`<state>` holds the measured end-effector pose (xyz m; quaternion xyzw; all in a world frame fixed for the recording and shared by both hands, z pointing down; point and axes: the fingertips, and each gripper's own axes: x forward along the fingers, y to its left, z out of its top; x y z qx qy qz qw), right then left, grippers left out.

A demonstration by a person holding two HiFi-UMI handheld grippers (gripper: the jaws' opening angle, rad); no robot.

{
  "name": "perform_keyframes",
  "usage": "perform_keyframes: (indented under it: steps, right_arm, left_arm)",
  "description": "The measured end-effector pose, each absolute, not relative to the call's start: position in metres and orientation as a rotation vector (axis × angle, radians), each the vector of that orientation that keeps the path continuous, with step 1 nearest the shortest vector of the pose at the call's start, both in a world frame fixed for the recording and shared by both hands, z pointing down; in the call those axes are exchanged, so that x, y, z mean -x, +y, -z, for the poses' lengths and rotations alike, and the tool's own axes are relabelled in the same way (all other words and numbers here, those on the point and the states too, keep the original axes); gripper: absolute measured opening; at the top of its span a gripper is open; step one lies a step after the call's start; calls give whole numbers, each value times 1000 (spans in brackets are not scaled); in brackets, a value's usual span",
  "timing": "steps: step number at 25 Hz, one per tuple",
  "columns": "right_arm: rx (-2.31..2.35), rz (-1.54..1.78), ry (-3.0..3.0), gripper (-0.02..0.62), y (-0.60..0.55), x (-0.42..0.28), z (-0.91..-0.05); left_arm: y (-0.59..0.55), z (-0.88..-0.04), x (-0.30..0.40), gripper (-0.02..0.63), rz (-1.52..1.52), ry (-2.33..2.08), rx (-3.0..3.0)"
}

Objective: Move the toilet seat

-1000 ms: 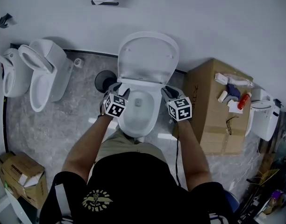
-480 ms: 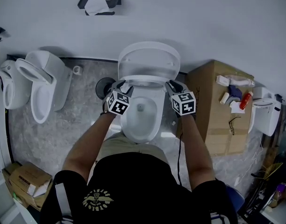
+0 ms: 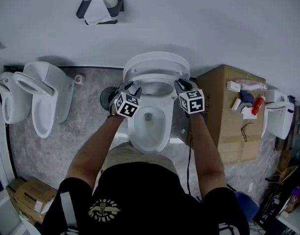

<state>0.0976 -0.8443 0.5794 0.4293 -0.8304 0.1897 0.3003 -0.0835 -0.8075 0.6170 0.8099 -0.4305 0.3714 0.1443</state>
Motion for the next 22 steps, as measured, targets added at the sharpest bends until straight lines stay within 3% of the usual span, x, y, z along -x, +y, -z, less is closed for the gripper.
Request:
perform_keyframes:
  steps: [11,16,22]
  right_arm:
    - [-1160,-449,-2192,91,-837,-99,-573]
    - [-1230,-369,-2280,91,-816,-100,-534]
    - [-1289,-229,-2368,60,-776,-109,-464]
  left_arm:
    - [-801,-613,84,178,-1061,-1168,-2385]
    - [-793,-564,88,174,-916,-1243,-2484]
    - [-766,-459,88,74,-637,-1451,-2587]
